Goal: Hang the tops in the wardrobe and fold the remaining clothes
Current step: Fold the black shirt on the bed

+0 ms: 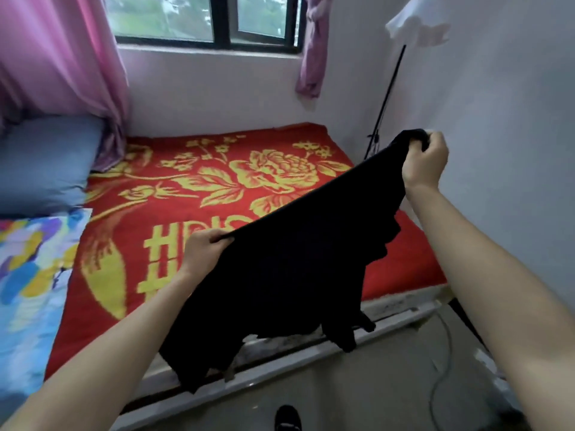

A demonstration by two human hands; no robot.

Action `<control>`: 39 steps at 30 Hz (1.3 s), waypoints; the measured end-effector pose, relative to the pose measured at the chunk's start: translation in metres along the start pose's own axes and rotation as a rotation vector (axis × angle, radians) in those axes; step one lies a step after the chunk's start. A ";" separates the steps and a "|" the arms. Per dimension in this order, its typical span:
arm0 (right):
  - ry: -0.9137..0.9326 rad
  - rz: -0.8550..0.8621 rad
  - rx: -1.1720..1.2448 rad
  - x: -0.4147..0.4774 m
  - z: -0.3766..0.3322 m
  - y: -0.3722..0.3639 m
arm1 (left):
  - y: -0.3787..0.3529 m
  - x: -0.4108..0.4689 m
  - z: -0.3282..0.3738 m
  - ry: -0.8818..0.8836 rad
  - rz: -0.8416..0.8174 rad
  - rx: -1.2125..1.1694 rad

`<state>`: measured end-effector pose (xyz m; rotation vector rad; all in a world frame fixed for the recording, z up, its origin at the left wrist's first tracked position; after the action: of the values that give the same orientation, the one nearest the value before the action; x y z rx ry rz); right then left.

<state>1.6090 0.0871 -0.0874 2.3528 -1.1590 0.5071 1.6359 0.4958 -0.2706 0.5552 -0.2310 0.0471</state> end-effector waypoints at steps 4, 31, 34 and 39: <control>-0.017 -0.101 0.029 0.046 0.024 -0.093 | 0.003 0.055 -0.018 0.090 0.126 0.043; -0.324 -1.513 -0.624 -0.382 0.352 -0.314 | -0.160 -0.067 -0.319 0.845 -0.383 0.448; -0.064 -1.525 -0.706 -0.413 0.360 -0.336 | -0.179 -0.041 -0.340 0.726 -0.372 0.608; 0.182 -1.498 -0.870 -0.438 0.364 -0.361 | -0.224 -0.012 -0.370 0.427 -0.515 0.799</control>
<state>1.6921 0.3574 -0.6994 1.6601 0.5484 -0.2910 1.7243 0.5007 -0.6943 1.3640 0.3758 -0.2527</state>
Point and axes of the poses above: each hand's wrist, its own x-axis towards the middle knuckle, its own y-axis out of the back of the hand, z = x × y, the point moved 10 cm from there along x, towards the middle knuckle, and after that the axes turned 1 degree about -y, right-handed, at the moved point
